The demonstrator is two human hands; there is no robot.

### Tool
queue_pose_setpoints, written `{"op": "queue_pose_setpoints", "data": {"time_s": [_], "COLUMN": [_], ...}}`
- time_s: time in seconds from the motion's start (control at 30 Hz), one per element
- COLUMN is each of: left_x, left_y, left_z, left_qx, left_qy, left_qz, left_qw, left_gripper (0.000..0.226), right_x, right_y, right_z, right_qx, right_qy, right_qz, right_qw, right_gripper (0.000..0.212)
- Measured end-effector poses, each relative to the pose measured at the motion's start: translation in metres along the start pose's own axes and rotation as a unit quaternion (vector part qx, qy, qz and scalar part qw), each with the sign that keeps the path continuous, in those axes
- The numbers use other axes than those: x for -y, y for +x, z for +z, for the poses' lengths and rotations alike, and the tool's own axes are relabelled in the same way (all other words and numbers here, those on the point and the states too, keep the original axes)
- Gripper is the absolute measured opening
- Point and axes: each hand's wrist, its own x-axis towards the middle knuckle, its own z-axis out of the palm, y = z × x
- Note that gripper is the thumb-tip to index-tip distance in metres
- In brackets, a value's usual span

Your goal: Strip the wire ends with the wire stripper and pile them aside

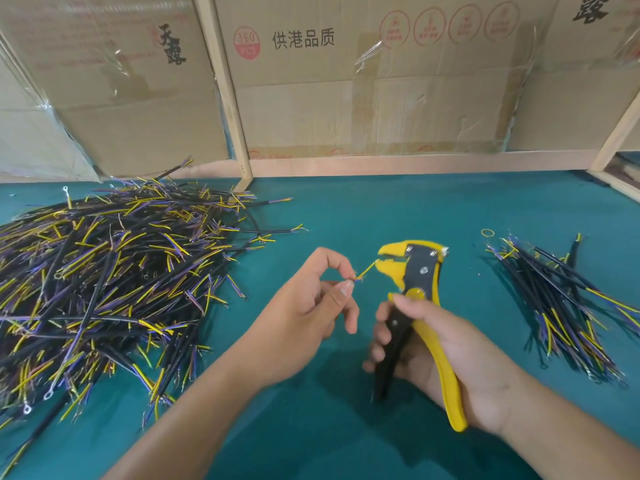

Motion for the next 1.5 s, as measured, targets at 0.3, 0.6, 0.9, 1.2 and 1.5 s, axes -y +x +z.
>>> {"op": "queue_pose_setpoints", "data": {"time_s": [0.3, 0.6, 0.9, 1.2, 1.5], "left_x": [0.000, -0.008, -0.016, -0.013, -0.015], "left_y": [-0.005, -0.008, -0.005, -0.005, -0.006], "left_z": [0.011, 0.015, 0.017, 0.029, 0.031], "left_qx": [0.079, 0.109, 0.095, 0.118, 0.118], "left_qy": [0.124, 0.041, -0.140, -0.286, -0.317], "left_qz": [0.018, 0.033, -0.029, -0.062, -0.082], "left_qw": [0.989, 0.993, 0.985, 0.949, 0.938], "left_gripper": [0.005, 0.008, 0.023, 0.032, 0.033], "right_x": [0.013, 0.015, 0.013, 0.015, 0.011], "right_y": [-0.010, -0.009, -0.007, -0.008, -0.005], "right_z": [0.006, 0.004, 0.001, 0.002, -0.004], "right_qx": [-0.065, -0.086, -0.089, -0.089, -0.076], "right_qy": [-0.105, -0.105, -0.123, -0.135, -0.143], "right_qz": [-0.125, -0.113, -0.106, -0.093, -0.092], "right_qw": [0.984, 0.984, 0.983, 0.982, 0.983], "right_gripper": [0.021, 0.033, 0.025, 0.019, 0.019]}}
